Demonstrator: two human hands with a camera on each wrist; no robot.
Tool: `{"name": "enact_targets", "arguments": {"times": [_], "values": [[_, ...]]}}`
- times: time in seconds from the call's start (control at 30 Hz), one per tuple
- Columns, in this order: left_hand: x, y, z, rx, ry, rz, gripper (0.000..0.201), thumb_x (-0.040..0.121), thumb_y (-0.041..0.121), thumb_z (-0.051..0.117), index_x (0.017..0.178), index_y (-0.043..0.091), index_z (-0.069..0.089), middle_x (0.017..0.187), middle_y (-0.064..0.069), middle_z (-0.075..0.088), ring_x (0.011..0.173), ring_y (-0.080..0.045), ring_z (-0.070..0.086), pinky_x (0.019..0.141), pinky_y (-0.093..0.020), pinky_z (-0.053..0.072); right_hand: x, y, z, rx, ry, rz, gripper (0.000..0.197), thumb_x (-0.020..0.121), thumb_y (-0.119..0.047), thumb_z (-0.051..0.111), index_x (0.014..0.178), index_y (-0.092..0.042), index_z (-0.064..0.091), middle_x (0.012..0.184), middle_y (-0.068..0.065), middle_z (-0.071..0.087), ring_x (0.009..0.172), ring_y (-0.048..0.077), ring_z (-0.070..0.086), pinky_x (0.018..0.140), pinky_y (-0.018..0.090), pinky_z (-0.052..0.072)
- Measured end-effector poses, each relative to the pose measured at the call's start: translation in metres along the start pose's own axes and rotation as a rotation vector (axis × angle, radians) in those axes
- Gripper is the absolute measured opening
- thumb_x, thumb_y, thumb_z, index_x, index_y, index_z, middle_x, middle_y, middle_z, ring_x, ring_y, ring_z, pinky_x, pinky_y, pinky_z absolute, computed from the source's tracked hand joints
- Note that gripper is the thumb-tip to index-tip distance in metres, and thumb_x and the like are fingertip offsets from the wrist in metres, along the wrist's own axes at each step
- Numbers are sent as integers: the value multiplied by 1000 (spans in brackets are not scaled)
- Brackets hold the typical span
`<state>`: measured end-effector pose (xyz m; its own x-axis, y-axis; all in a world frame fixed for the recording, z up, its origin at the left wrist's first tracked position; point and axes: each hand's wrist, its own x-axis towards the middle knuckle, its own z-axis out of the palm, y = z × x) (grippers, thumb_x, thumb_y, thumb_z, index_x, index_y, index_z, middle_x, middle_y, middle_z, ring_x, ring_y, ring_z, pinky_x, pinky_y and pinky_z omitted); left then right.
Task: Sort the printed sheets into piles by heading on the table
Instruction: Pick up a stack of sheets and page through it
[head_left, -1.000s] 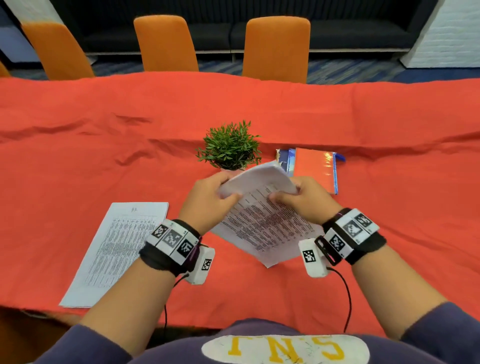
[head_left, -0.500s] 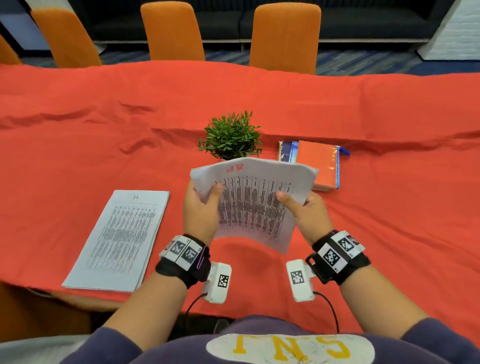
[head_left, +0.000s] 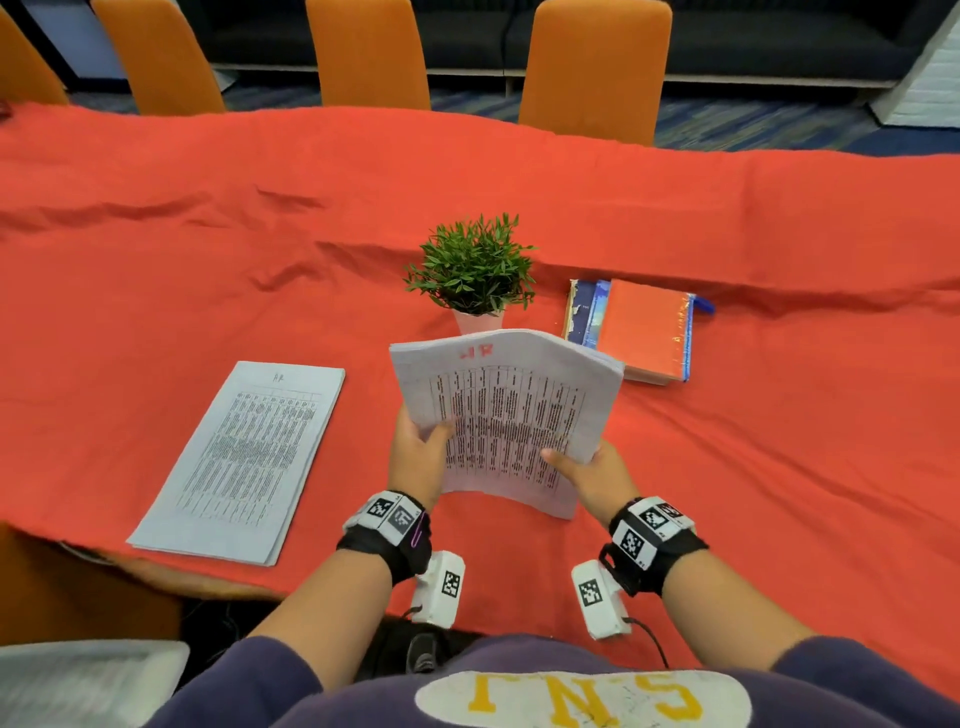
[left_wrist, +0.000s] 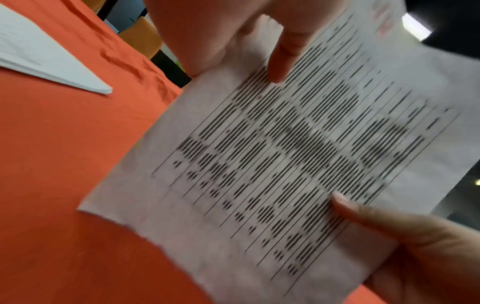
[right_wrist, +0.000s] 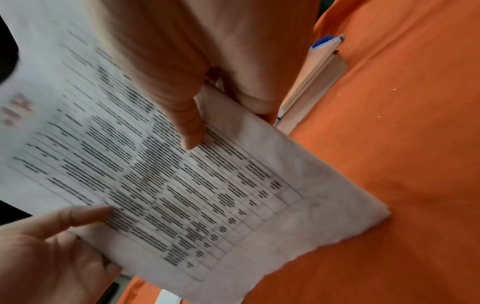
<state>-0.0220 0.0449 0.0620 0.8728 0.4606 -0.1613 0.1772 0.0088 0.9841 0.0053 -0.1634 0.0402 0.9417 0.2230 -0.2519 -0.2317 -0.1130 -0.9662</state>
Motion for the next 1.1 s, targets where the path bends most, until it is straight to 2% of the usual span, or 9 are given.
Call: {"name": "enact_targets", "arguments": {"times": [0.1,0.23,0.37,0.47,0.5,0.57,0.7,0.87,1.1], "values": [[2,-23,-1,134,-75,-57,32,90,-1,51,119,13,48,102,3,63,91,-10,61,67,-10,46,4,12,1,-15,35,64,21,88,-3,63,106,-15,65,105,3,70,87,2,65,84,23,54],[13,-28,-8,200,-140,-114,21,94,9,51,114,16,47,103,1,62,96,-17,58,70,-18,42,14,18,5,-2,91,101,25,88,-2,62,112,-8,64,105,4,69,95,17,67,72,14,55],[36,-18,-33,210,-99,-116,18,94,8,50,111,15,48,104,-4,62,92,-18,59,77,-29,45,26,-1,35,11,93,84,24,91,-3,59,113,-9,62,104,3,68,87,8,65,67,12,54],[61,-12,-70,239,-19,-129,21,87,8,51,108,11,51,101,-9,65,90,-28,62,78,-37,52,44,-10,78,-15,120,68,15,92,-11,55,103,-20,60,105,2,68,95,19,66,84,32,56],[69,-11,-87,250,3,-133,24,85,8,51,108,11,52,97,-9,64,85,-28,62,73,-38,53,49,-13,96,-26,135,83,13,92,-14,53,99,-23,58,106,4,67,98,23,65,89,41,53],[84,-4,-125,271,27,-148,24,86,6,48,109,11,51,88,-6,61,71,-23,58,59,-30,48,58,-15,135,-25,139,128,8,93,-16,47,95,-22,52,104,8,64,97,27,62,89,45,50],[118,7,-207,370,38,-137,21,90,3,42,108,10,48,83,0,56,66,-15,50,53,-25,39,72,-25,220,-85,73,153,10,92,-12,43,99,-10,51,98,13,60,86,23,56,80,42,48],[163,-5,-301,492,94,-185,25,91,5,37,113,8,48,93,-11,53,72,-22,46,54,-28,33,85,-27,303,-218,-53,199,17,90,-4,52,74,-10,52,67,5,55,54,16,49,44,22,40],[177,-43,-360,600,26,-312,18,91,0,37,104,10,44,86,-5,54,65,-15,47,50,-28,32,93,-3,364,-378,-117,324,15,90,-6,61,77,-10,52,64,4,57,50,16,52,46,23,43]]}}
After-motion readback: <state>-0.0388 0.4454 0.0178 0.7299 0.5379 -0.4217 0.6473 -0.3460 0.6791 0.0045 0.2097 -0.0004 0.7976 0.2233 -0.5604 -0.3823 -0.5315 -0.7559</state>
